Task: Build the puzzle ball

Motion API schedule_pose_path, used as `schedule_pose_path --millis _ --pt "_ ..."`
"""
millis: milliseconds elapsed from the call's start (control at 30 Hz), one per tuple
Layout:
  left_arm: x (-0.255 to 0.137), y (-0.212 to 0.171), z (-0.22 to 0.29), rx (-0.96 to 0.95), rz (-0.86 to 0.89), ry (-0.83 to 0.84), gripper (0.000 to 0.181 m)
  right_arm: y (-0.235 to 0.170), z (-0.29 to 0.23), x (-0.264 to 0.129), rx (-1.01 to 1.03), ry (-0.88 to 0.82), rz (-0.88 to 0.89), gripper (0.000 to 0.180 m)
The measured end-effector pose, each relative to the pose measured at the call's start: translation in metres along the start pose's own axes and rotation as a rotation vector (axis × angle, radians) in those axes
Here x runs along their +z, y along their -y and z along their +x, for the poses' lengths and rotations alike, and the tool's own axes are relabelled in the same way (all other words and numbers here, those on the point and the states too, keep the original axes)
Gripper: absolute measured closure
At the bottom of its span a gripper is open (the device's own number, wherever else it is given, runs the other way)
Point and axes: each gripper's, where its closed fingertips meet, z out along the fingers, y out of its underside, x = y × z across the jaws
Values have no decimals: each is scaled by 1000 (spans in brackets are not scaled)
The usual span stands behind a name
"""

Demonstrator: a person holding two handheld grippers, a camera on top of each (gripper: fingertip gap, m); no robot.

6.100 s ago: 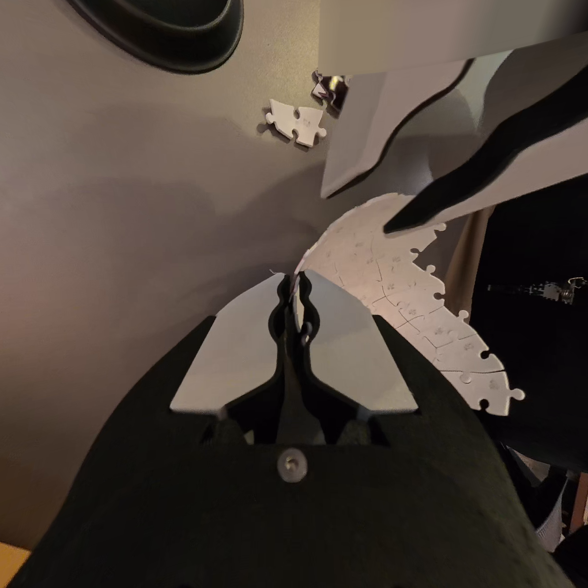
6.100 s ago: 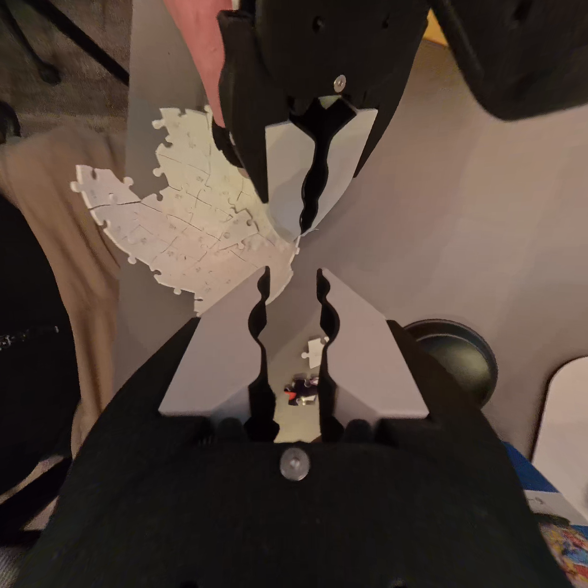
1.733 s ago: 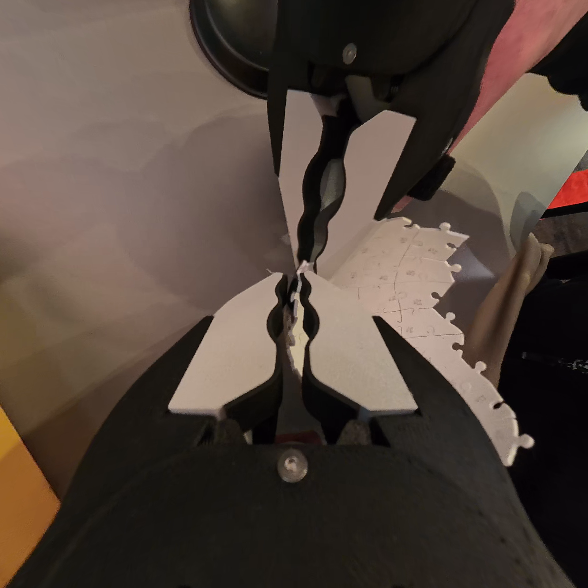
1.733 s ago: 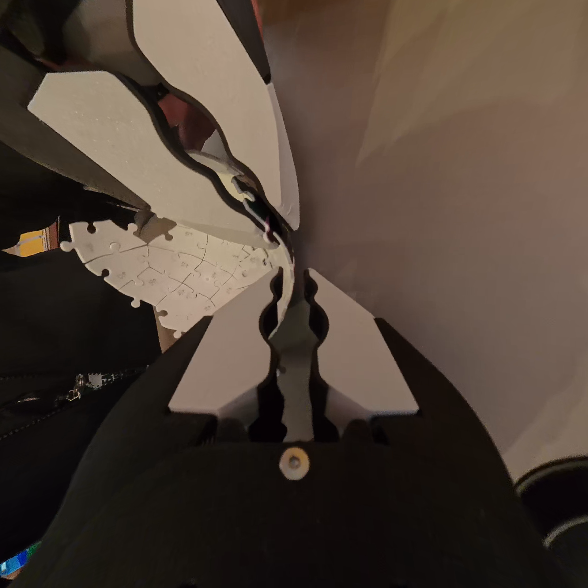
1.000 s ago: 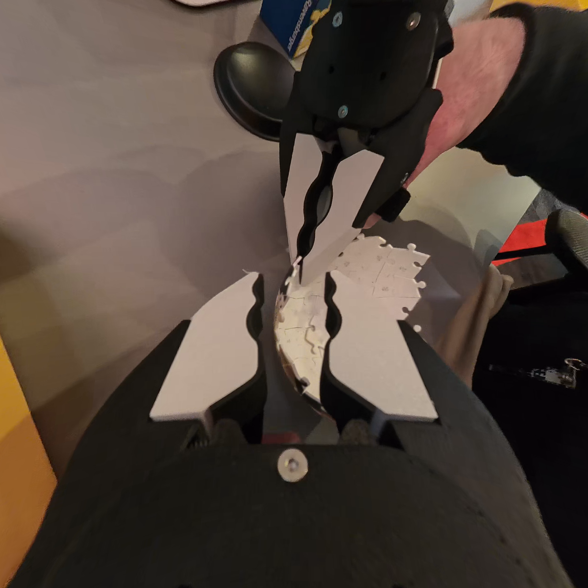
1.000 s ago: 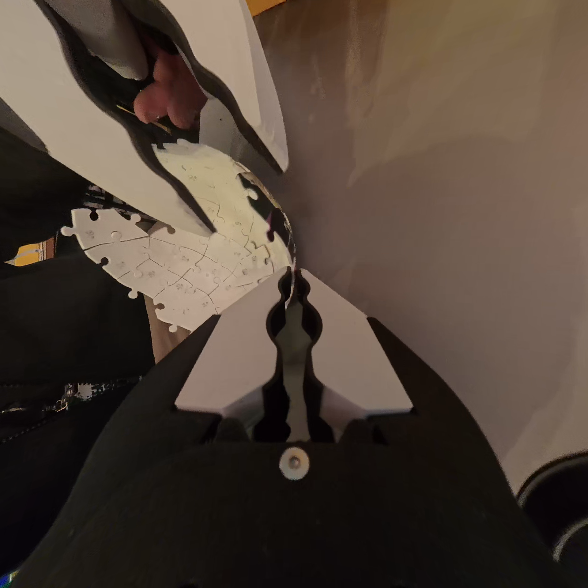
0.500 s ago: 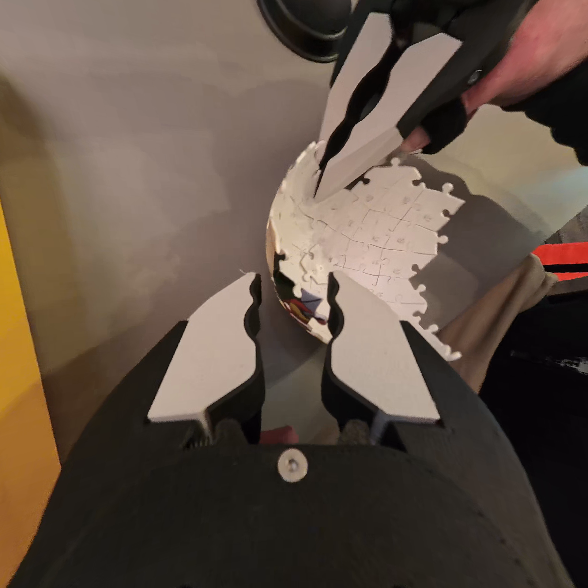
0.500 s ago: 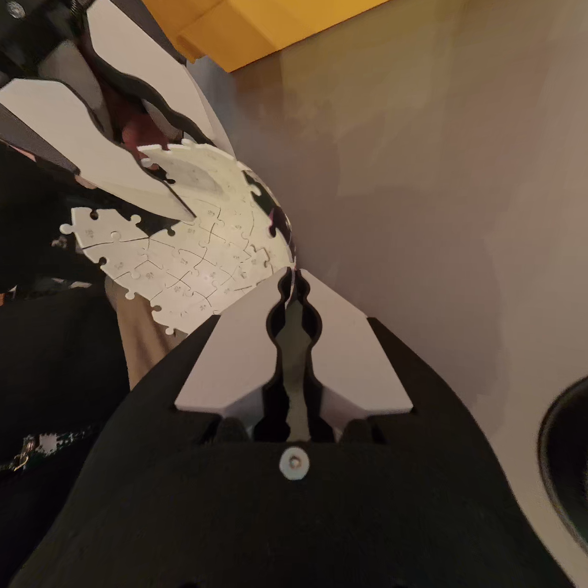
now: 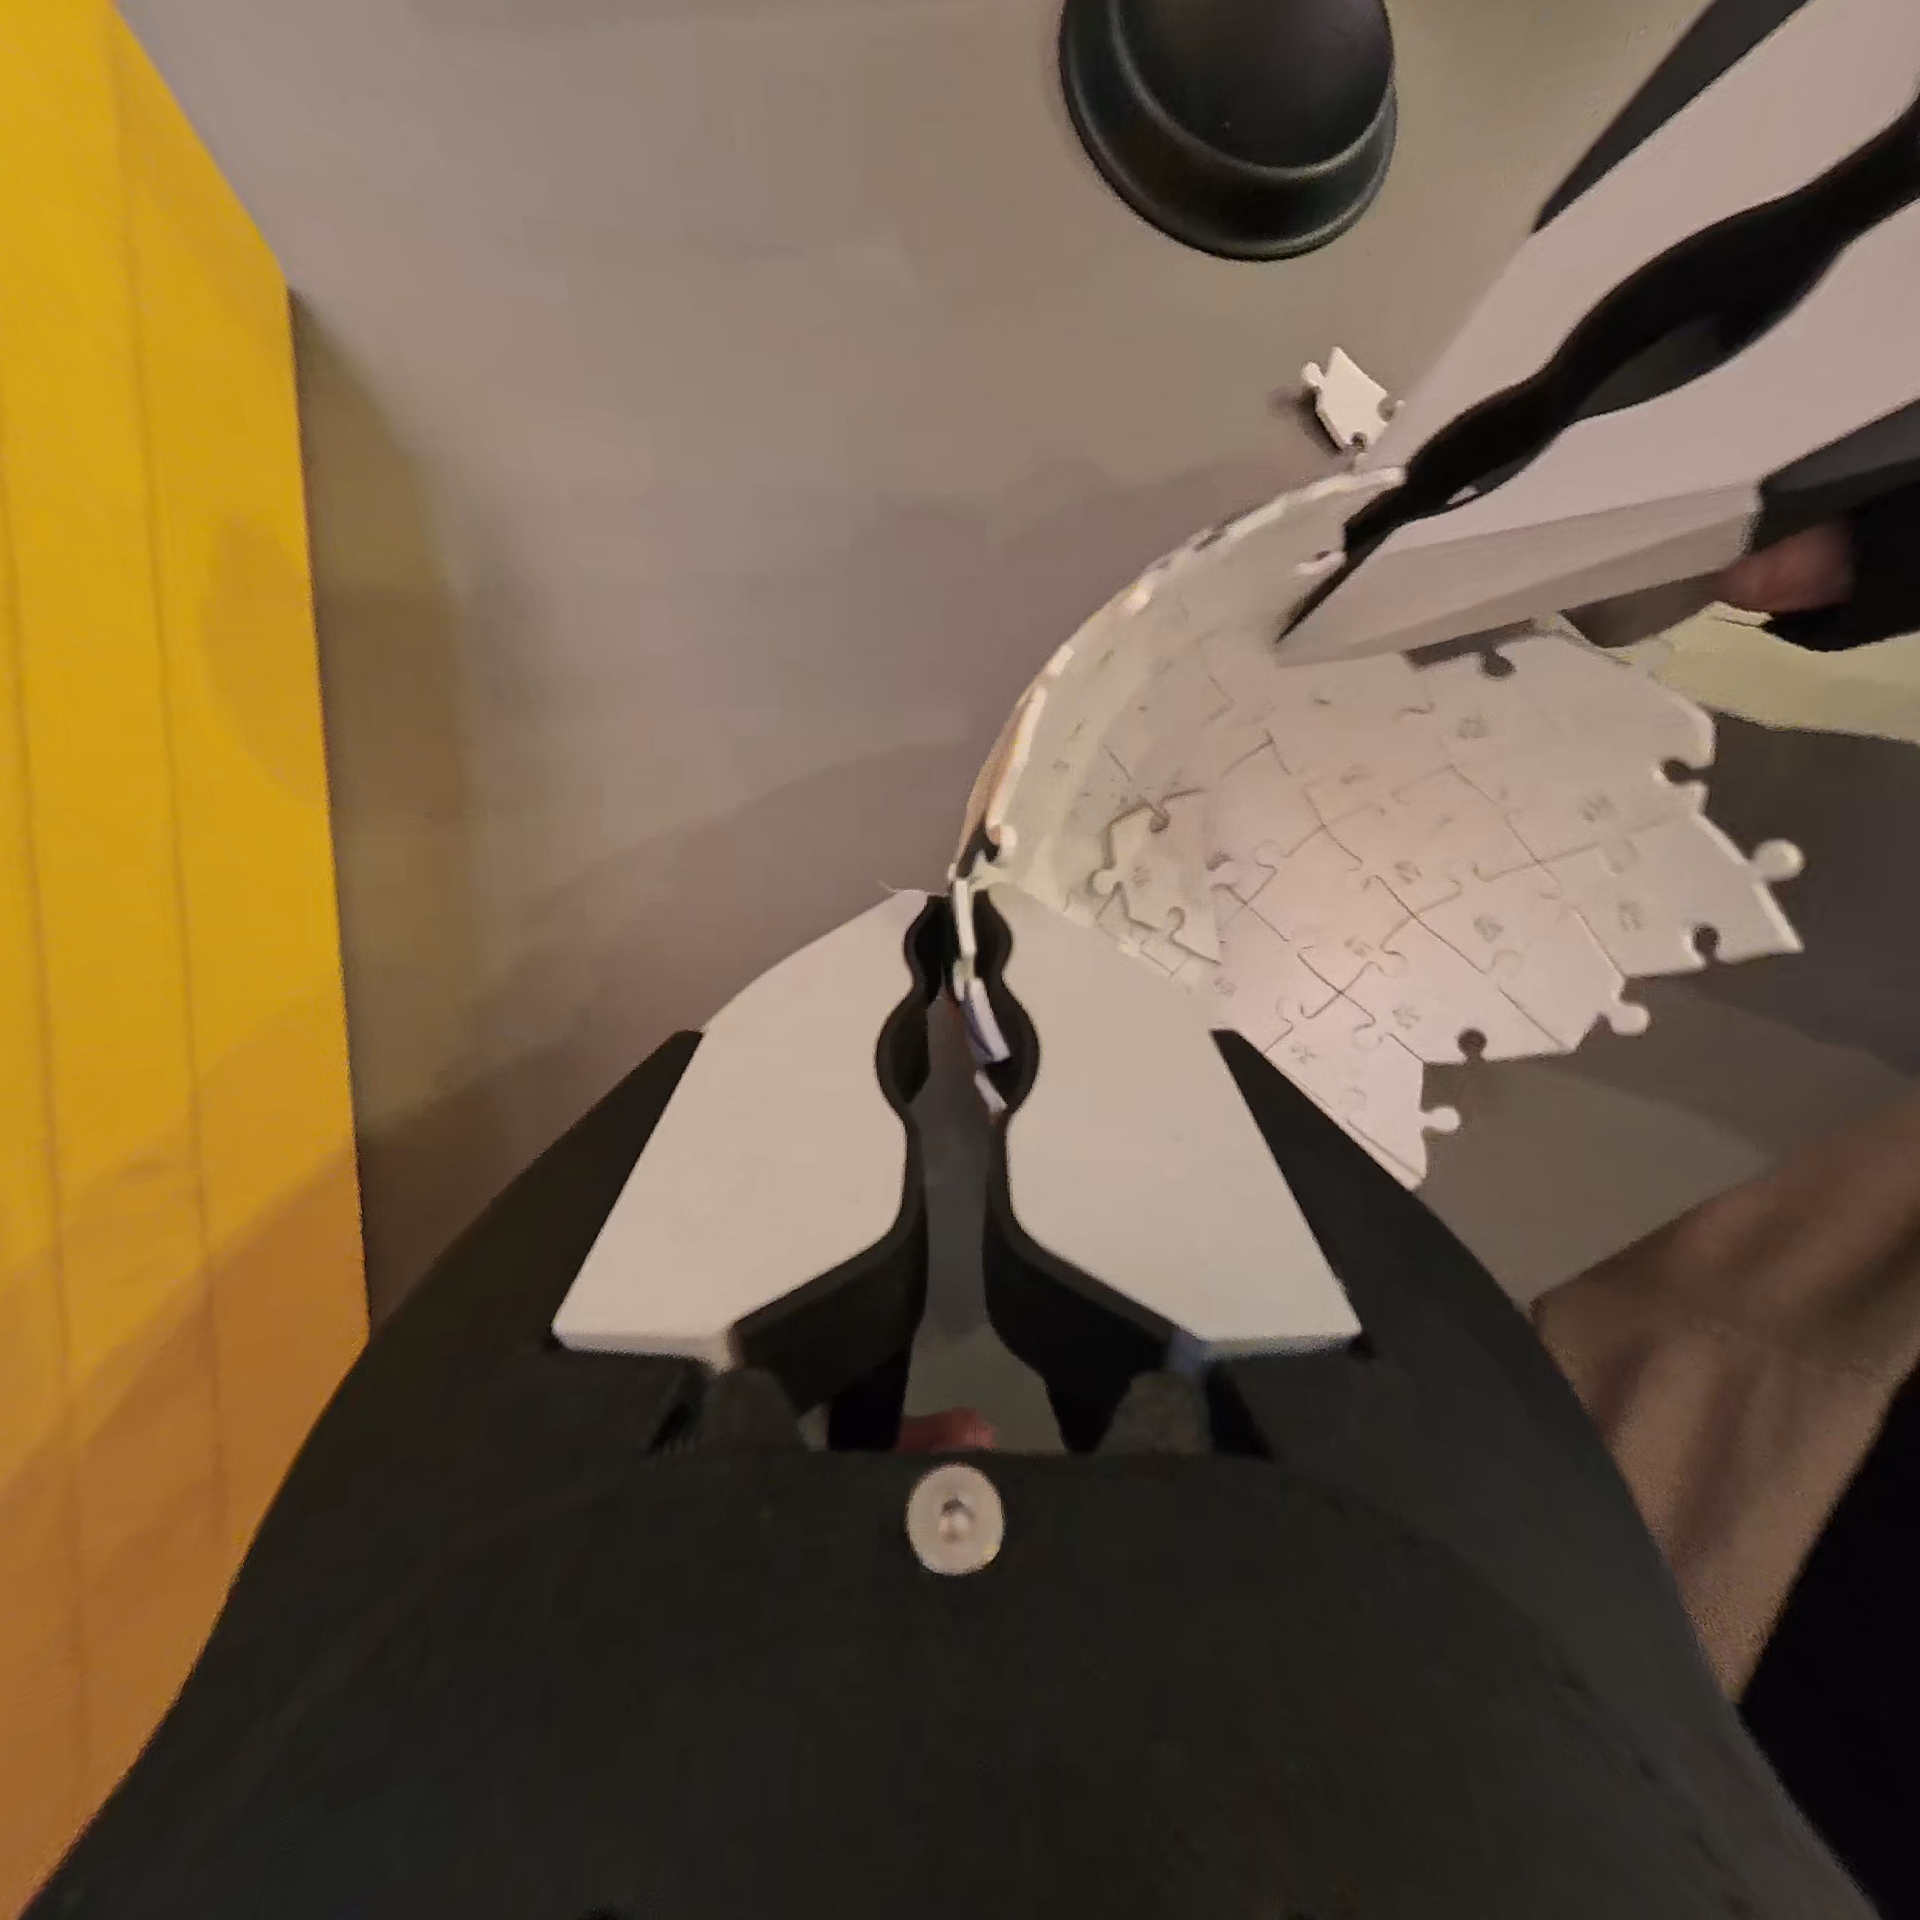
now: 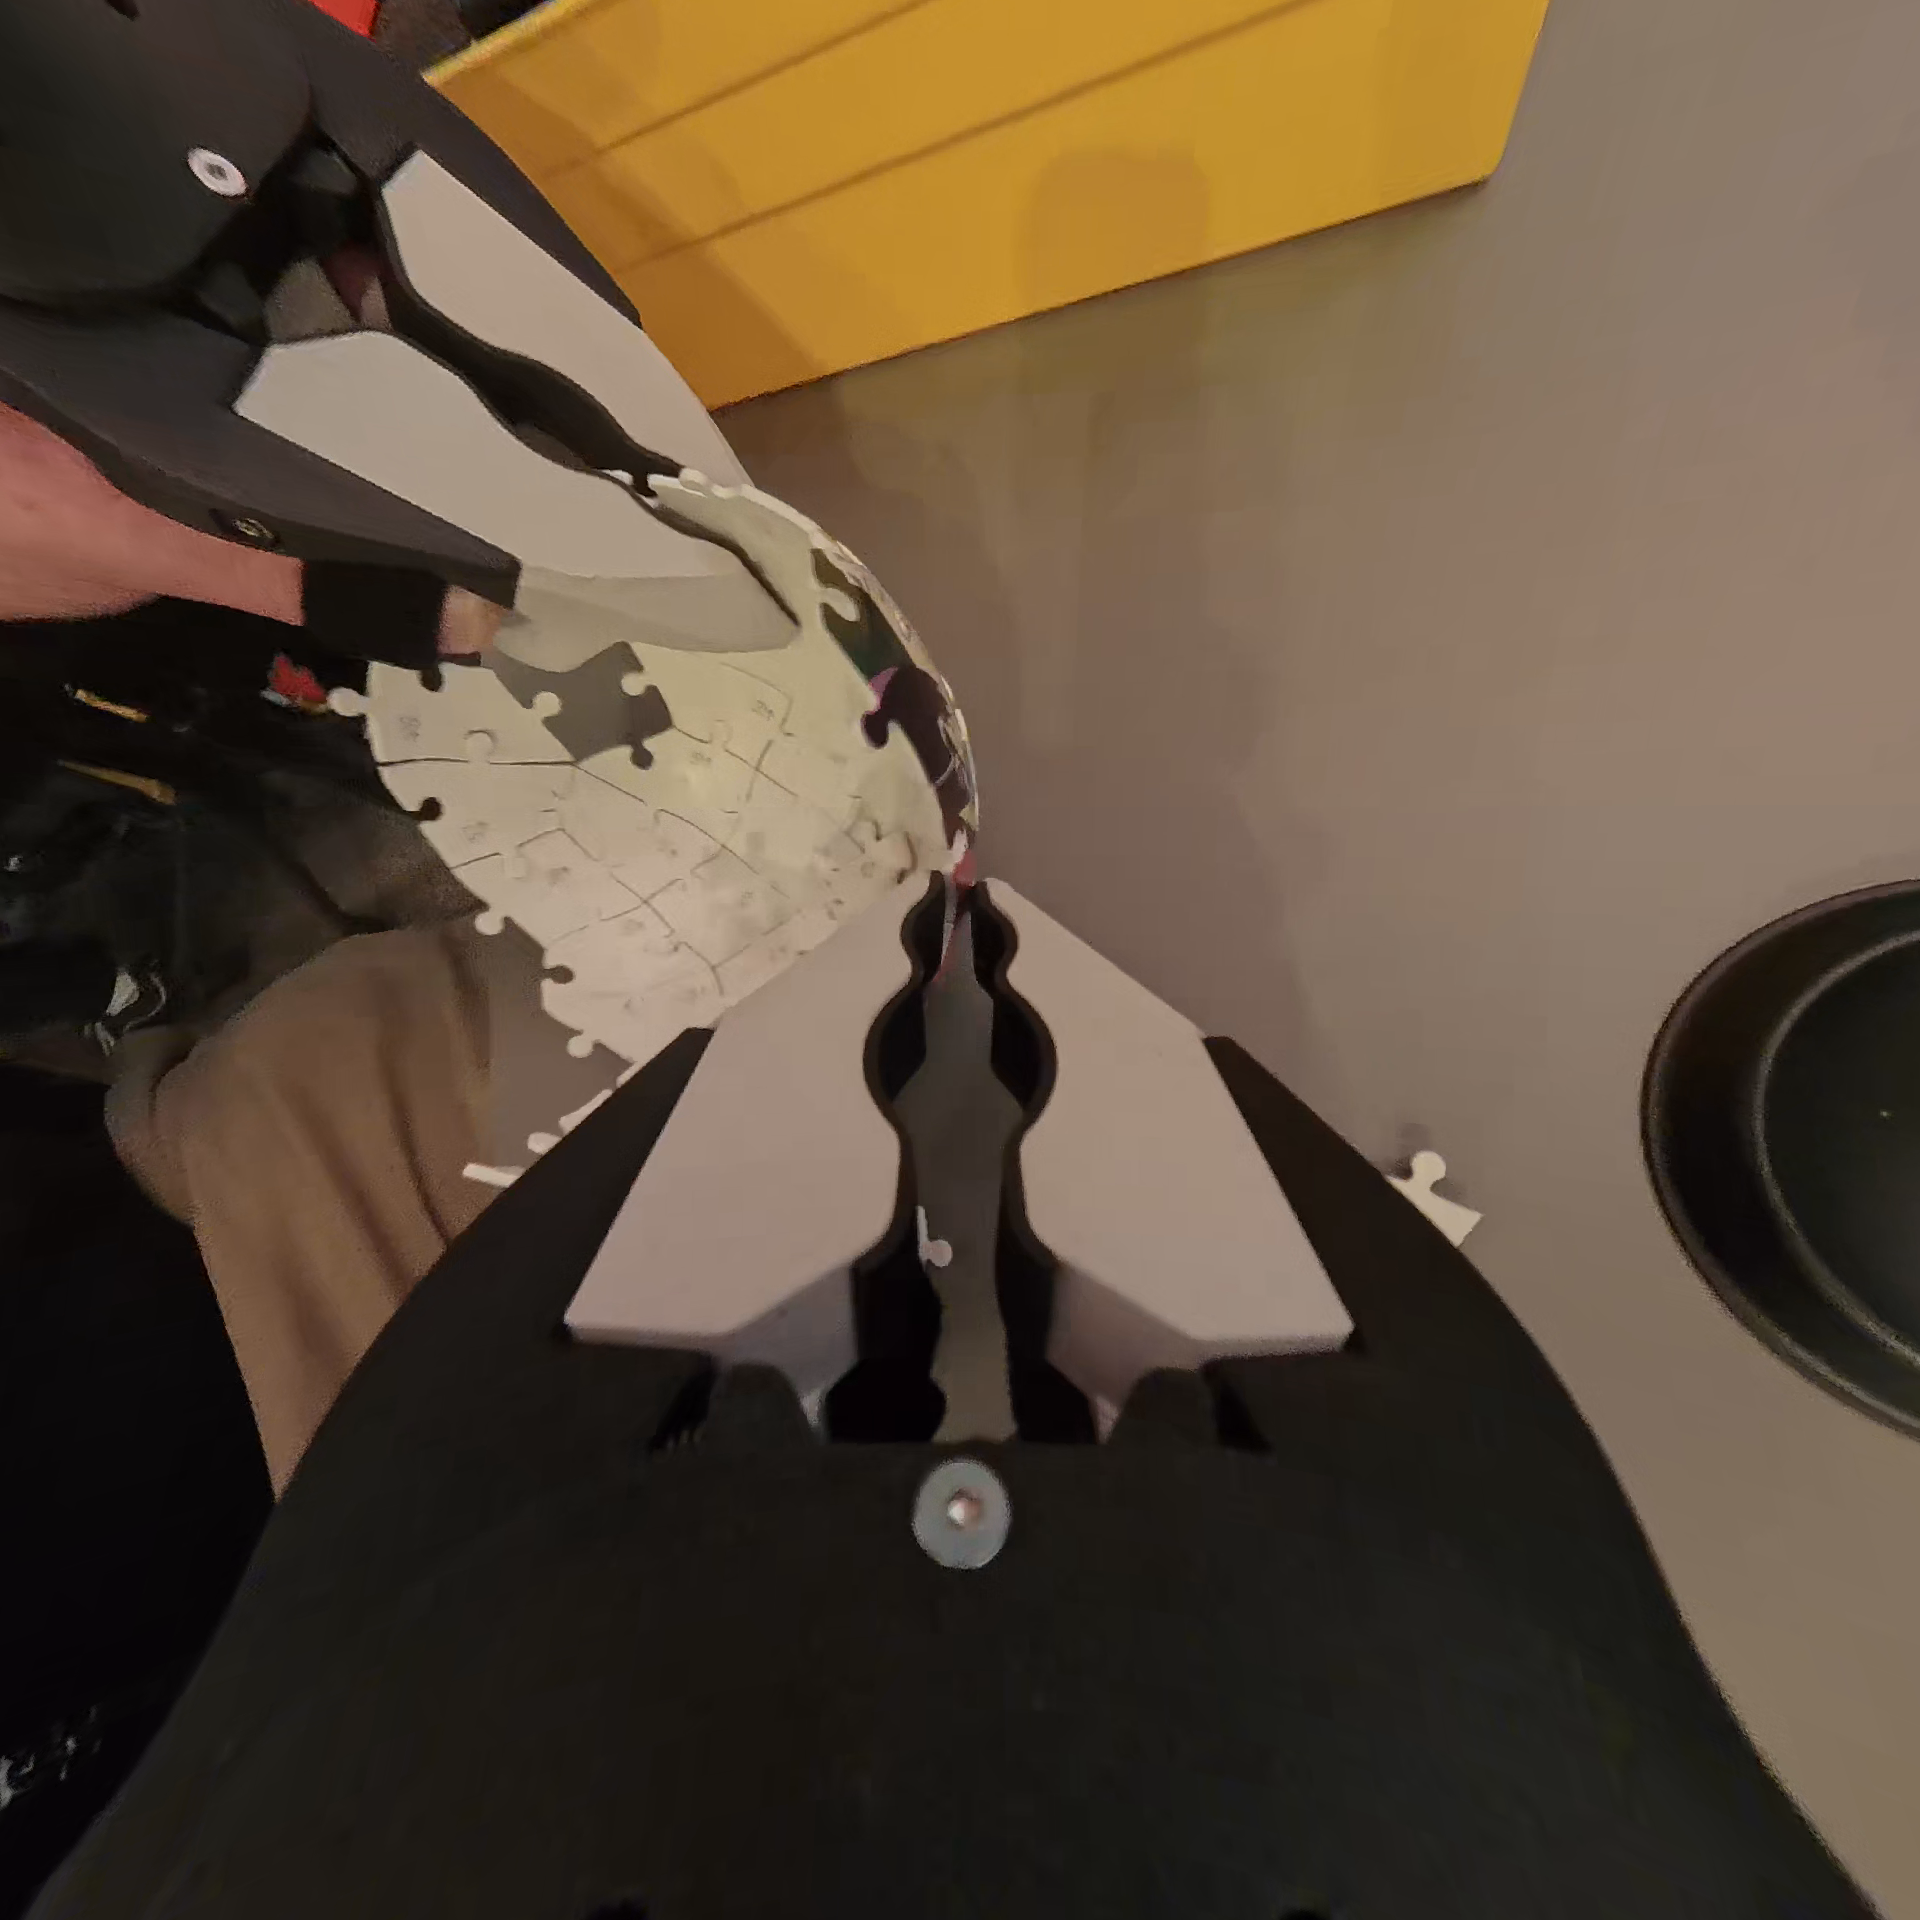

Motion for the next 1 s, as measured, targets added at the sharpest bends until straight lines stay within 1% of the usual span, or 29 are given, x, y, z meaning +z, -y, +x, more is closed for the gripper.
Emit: schedule_pose_path --millis 33,133,233,433,500,633,833,933,1000 --pt "0 1 -2 5 9 11 176 1 -1 -2 -1 -7 12 176" --pt "-1 9 -5 18 64 31 177 8 0 -7 -10 -43 60 176" --pt "-5 17 -14 56 106 106 177 15 4 -13 -23 -77 98 178" --pt "-12 31 -24 103 195 186 177 21 10 -18 -15 -103 150 169" --pt "-16 36 -27 123 221 225 177 25 10 -23 -30 -111 178 169" --pt "-28 52 -36 193 298 344 178 32 13 -34 -25 -129 228 168" --pt "-47 76 -38 391 390 566 178 27 17 -42 -5 -145 245 167" --pt "-58 89 -37 462 468 659 178 25 20 -46 -15 -170 250 167" --pt "-69 99 -33 545 540 745 178 24 20 -48 -19 -175 254 167"
